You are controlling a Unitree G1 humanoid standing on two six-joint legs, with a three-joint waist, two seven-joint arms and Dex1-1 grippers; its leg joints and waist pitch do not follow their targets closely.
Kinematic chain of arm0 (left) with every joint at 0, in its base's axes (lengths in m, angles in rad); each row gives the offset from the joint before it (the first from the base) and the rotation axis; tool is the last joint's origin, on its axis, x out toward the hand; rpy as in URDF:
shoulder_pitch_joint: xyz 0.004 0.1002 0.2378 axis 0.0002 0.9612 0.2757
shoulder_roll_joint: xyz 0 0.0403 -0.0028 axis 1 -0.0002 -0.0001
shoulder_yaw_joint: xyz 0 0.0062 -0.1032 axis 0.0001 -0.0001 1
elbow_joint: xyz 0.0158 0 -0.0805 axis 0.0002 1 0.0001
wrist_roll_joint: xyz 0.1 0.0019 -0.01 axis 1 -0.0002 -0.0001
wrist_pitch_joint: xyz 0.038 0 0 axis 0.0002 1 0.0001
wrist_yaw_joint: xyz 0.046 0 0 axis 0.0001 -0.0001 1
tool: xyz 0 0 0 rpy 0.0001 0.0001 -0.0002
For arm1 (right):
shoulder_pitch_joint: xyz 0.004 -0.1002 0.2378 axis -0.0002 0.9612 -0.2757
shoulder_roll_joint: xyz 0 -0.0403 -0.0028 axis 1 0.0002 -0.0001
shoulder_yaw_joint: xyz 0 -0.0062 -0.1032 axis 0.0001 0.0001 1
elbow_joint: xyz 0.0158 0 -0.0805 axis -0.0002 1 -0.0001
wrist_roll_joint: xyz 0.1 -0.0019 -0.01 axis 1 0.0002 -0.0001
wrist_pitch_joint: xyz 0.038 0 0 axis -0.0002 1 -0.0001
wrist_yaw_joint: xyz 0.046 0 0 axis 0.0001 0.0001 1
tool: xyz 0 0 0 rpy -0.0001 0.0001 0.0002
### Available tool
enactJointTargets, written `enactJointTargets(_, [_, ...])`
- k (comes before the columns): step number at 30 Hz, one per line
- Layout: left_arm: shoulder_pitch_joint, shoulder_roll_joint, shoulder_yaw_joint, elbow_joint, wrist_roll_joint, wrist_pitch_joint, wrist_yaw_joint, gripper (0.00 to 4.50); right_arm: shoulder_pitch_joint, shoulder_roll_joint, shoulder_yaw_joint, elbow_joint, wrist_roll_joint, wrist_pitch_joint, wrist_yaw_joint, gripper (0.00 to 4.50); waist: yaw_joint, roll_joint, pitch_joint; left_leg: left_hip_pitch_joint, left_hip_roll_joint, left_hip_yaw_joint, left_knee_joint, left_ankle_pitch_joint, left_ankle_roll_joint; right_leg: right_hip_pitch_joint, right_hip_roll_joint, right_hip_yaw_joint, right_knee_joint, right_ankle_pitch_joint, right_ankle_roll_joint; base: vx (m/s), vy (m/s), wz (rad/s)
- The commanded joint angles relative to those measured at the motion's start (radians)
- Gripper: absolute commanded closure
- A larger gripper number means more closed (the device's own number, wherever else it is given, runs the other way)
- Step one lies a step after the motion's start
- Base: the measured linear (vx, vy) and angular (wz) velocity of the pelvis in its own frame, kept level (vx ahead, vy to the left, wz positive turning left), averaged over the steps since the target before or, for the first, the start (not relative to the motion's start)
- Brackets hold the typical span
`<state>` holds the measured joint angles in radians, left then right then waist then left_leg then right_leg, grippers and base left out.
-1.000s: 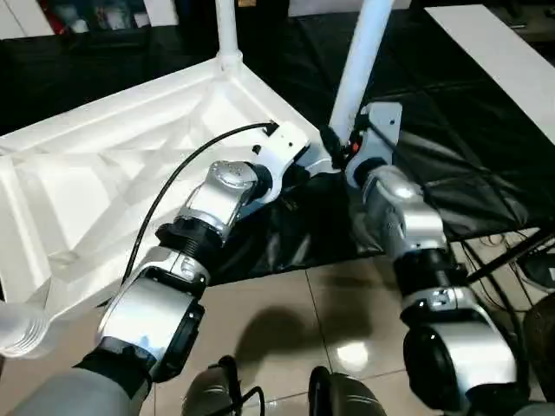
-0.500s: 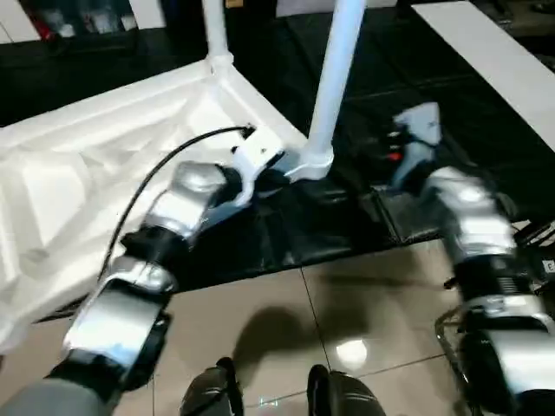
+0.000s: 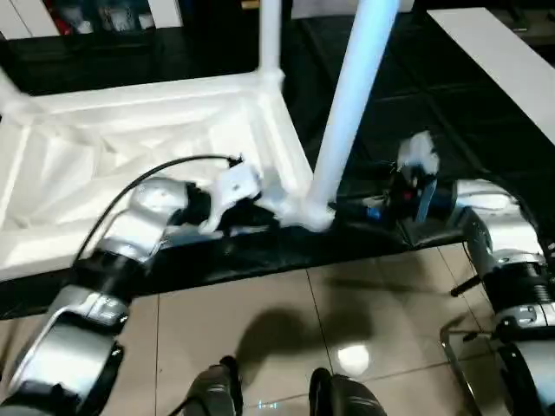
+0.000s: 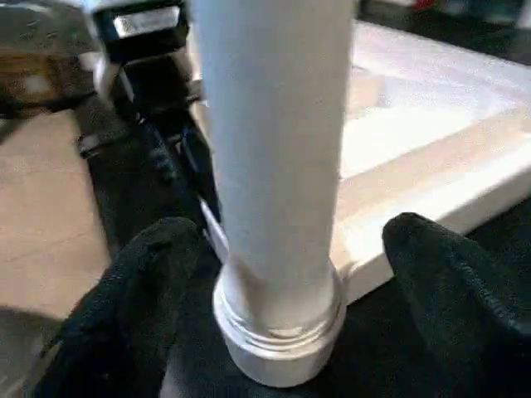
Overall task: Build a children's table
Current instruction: Rotate leg to tighten
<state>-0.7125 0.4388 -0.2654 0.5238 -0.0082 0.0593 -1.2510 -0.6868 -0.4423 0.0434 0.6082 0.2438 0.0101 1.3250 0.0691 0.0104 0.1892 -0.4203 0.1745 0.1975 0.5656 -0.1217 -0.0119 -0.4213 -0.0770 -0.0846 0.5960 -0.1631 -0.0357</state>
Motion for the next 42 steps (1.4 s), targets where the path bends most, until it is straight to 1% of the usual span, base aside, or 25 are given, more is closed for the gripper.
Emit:
enactJointTargets(1, [0.021,0.000,-0.047,-0.047,-0.014,-0.002,-0.071,4.50,0.008,-0.006,0.014,-0.002,0.006,0.002,0.035,0.88,0.000,-0.009,-0.107,0.040,0.067,-0.024,-0.049,-0.185,0.122,0.054,-0.084,0.059,-0.056,-0.177,-0.278,0.000,0.000,0.00])
enactJointTargets(2, [0.027,0.004,-0.051,-0.061,-0.018,0.002,-0.084,4.50,0.008,-0.005,0.018,0.000,0.003,0.001,0.044,0.88,0.005,-0.008,-0.108,0.040,0.068,-0.024,-0.049,-0.179,0.120,0.054,-0.086,0.060,-0.055,-0.173,-0.279,0.000,0.000,0.00])
enactJointTargets(6, [0.035,0.007,-0.060,-0.097,-0.021,0.011,-0.099,4.50,0.004,0.002,0.037,0.010,0.007,0.011,0.097,1.20,0.012,-0.010,-0.109,0.040,0.067,-0.023,-0.047,-0.174,0.121,0.055,-0.085,0.060,-0.053,-0.168,-0.277,0.000,0.000,0.00])
enactJointTargets(8, [0.036,0.007,-0.063,-0.103,-0.022,0.014,-0.100,4.50,0.003,0.002,0.045,0.012,0.012,0.021,0.117,1.44,0.015,-0.011,-0.110,0.042,0.067,-0.024,-0.047,-0.170,0.122,0.054,-0.084,0.060,-0.053,-0.167,-0.276,0.000,0.000,0.00])
enactJointTargets(11, [0.040,0.007,-0.065,-0.118,-0.024,0.024,-0.106,4.50,0.000,0.001,0.055,0.015,0.013,0.028,0.141,1.63,0.016,-0.010,-0.111,0.040,0.067,-0.024,-0.046,-0.167,0.123,0.055,-0.084,0.059,-0.051,-0.164,-0.276,0.000,0.000,0.00])
enactJointTargets(12, [0.042,0.007,-0.066,-0.121,-0.025,0.026,-0.107,4.50,0.000,0.001,0.057,0.016,0.013,0.030,0.145,1.70,0.016,-0.012,-0.110,0.040,0.066,-0.024,-0.046,-0.168,0.123,0.055,-0.084,0.059,-0.052,-0.165,-0.275,0.000,0.000,0.00])
enactJointTargets(13, [0.042,0.008,-0.067,-0.124,-0.025,0.029,-0.110,4.50,-0.001,0.001,0.057,0.016,0.013,0.030,0.146,1.70,0.016,-0.012,-0.110,0.041,0.066,-0.024,-0.046,-0.167,0.123,0.055,-0.084,0.059,-0.051,-0.167,-0.274,0.000,0.000,0.00])
enactJointTargets(14, [0.044,0.009,-0.068,-0.127,-0.025,0.033,-0.113,4.50,-0.002,0.001,0.058,0.017,0.014,0.034,0.151,1.92,0.016,-0.012,-0.111,0.041,0.066,-0.024,-0.046,-0.166,0.122,0.055,-0.084,0.059,-0.051,-0.169,-0.273,0.000,0.000,0.00])
enactJointTargets(18, [0.048,0.012,-0.071,-0.137,-0.028,0.043,-0.116,4.50,-0.005,0.002,0.060,0.021,0.020,0.050,0.169,2.28,0.016,-0.011,-0.112,0.038,0.065,-0.025,-0.044,-0.153,0.130,0.057,-0.084,0.059,-0.050,-0.153,-0.276,0.000,0.000,0.00])
enactJointTargets(20, [0.048,0.013,-0.070,-0.140,-0.029,0.052,-0.113,4.50,-0.004,0.004,0.062,0.021,0.019,0.064,0.181,2.46,0.015,-0.011,-0.110,0.039,0.065,-0.025,-0.044,-0.151,0.133,0.055,-0.082,0.058,-0.049,-0.148,-0.277,0.000,0.000,0.00])
enactJointTargets(23, [0.047,0.012,-0.068,-0.139,-0.030,0.062,-0.109,4.50,0.001,0.005,0.065,0.015,0.020,0.070,0.186,2.52,0.016,-0.012,-0.110,0.039,0.065,-0.025,-0.044,-0.155,0.130,0.056,-0.084,0.059,-0.050,-0.155,-0.277,0.000,0.000,0.00])
enactJointTargets(26, [0.044,0.005,-0.058,-0.136,-0.033,0.087,-0.087,4.50,0.013,0.011,0.061,-0.008,0.033,0.085,0.181,2.55,0.016,-0.010,-0.110,0.041,0.065,-0.025,-0.044,-0.151,0.130,0.056,-0.082,0.058,-0.049,-0.151,-0.279,0.000,0.000,0.00])
enactJointTargets(28, [0.037,-0.011,-0.043,-0.130,-0.032,0.121,-0.044,4.50,0.030,0.025,0.046,-0.054,0.061,0.119,0.158,2.56,0.016,-0.012,-0.109,0.040,0.065,-0.024,-0.044,-0.149,0.131,0.056,-0.082,0.059,-0.049,-0.149,-0.278,0.000,0.000,0.00])
enactJointTargets(30, [0.029,-0.027,-0.034,-0.126,-0.027,0.143,-0.005,4.50,0.051,0.050,0.037,-0.111,0.071,0.172,0.082,2.56,0.017,-0.013,-0.109,0.040,0.065,-0.026,-0.044,-0.147,0.131,0.055,-0.082,0.058,-0.050,-0.160,-0.274,0.000,0.000,0.00])
enactJointTargets(31, [0.022,-0.040,-0.028,-0.121,-0.024,0.157,0.021,4.50,0.067,0.065,0.039,-0.147,0.073,0.192,0.046,2.56,0.017,-0.014,-0.108,0.040,0.065,-0.026,-0.045,-0.151,0.128,0.055,-0.082,0.058,-0.052,-0.169,-0.271,0.000,0.000,0.00])
enactJointTargets(32, [0.021,-0.042,-0.027,-0.120,-0.024,0.160,0.026,4.50,0.070,0.068,0.039,-0.155,0.073,0.195,0.039,2.56,0.017,-0.013,-0.105,0.042,0.065,-0.026,-0.047,-0.169,0.118,0.052,-0.083,0.060,-0.056,-0.201,-0.262,0.000,0.000,0.00])
enactJointTargets(33, [0.005,-0.066,-0.018,-0.103,-0.015,0.176,0.073,4.50,0.089,0.095,0.045,-0.188,0.057,0.208,-0.027,2.56,0.015,-0.014,-0.102,0.040,0.063,-0.026,-0.047,-0.190,0.104,0.052,-0.086,0.060,-0.061,-0.243,-0.251,0.000,0.000,0.00])
enactJointTargets(34, [-0.008,-0.083,-0.011,-0.085,-0.008,0.185,0.109,4.50,0.099,0.114,0.051,-0.204,0.039,0.212,-0.076,2.56,0.014,-0.015,-0.100,0.040,0.063,-0.027,-0.049,-0.195,0.095,0.050,-0.085,0.061,-0.064,-0.262,-0.241,0.000,0.000,0.00])
enactJointTargets(35, [-0.017,-0.094,-0.008,-0.075,-0.003,0.191,0.133,4.50,0.105,0.126,0.054,-0.212,0.026,0.214,-0.107,2.56,0.013,-0.014,-0.098,0.043,0.061,-0.028,-0.051,-0.221,0.077,0.048,-0.088,0.061,-0.070,-0.313,-0.227,0.000,0.000,0.00])
enactJointTargets(37, [-0.036,-0.117,0.002,-0.048,0.007,0.200,0.185,4.50,0.107,0.152,0.060,-0.214,-0.011,0.223,-0.185,2.56,0.009,-0.014,-0.096,0.043,0.060,-0.031,-0.054,-0.241,0.050,0.047,-0.088,0.061,-0.075,-0.360,-0.208,0.000,0.000,0.00])
enactJointTargets(38, [-0.058,-0.146,0.014,-0.020,0.016,0.225,0.249,4.50,0.100,0.193,0.050,-0.208,-0.040,0.256,-0.293,2.56,0.005,-0.013,-0.097,0.043,0.059,-0.033,-0.055,-0.252,0.040,0.050,-0.088,0.060,-0.074,-0.368,-0.201,0.000,0.000,0.00])
enactJointTargets(39, [-0.083,-0.178,0.026,0.012,0.024,0.253,0.317,4.50,0.090,0.245,0.035,-0.203,-0.064,0.300,-0.418,2.57,-0.002,-0.012,-0.094,0.043,0.059,-0.033,-0.058,-0.259,0.032,0.043,-0.085,0.062,-0.075,-0.368,-0.203,0.000,0.000,0.00])
enactJointTargets(40, [-0.093,-0.190,0.031,0.025,0.027,0.264,0.341,4.50,0.087,0.265,0.027,-0.204,-0.071,0.318,-0.467,2.57,-0.005,-0.011,-0.094,0.045,0.058,-0.035,-0.059,-0.268,0.023,0.041,-0.084,0.062,-0.075,-0.374,-0.204,0.000,0.000,0.00])
enactJointTargets(41, [-0.111,-0.211,0.039,0.046,0.031,0.280,0.383,4.50,0.082,0.302,0.015,-0.208,-0.083,0.350,-0.555,2.57,-0.014,-0.017,-0.095,0.042,0.053,-0.039,-0.060,-0.286,0.007,0.050,-0.090,0.060,-0.078,-0.408,-0.190,0.000,0.000,0.00])
enactJointTargets(42, [-0.118,-0.218,0.041,0.054,0.034,0.284,0.399,4.50,0.079,0.316,0.011,-0.210,-0.089,0.360,-0.590,2.57,-0.014,-0.017,-0.095,0.042,0.053,-0.039,-0.060,-0.286,0.007,0.050,-0.090,0.060,-0.078,-0.408,-0.190,0.000,0.000,0.00])
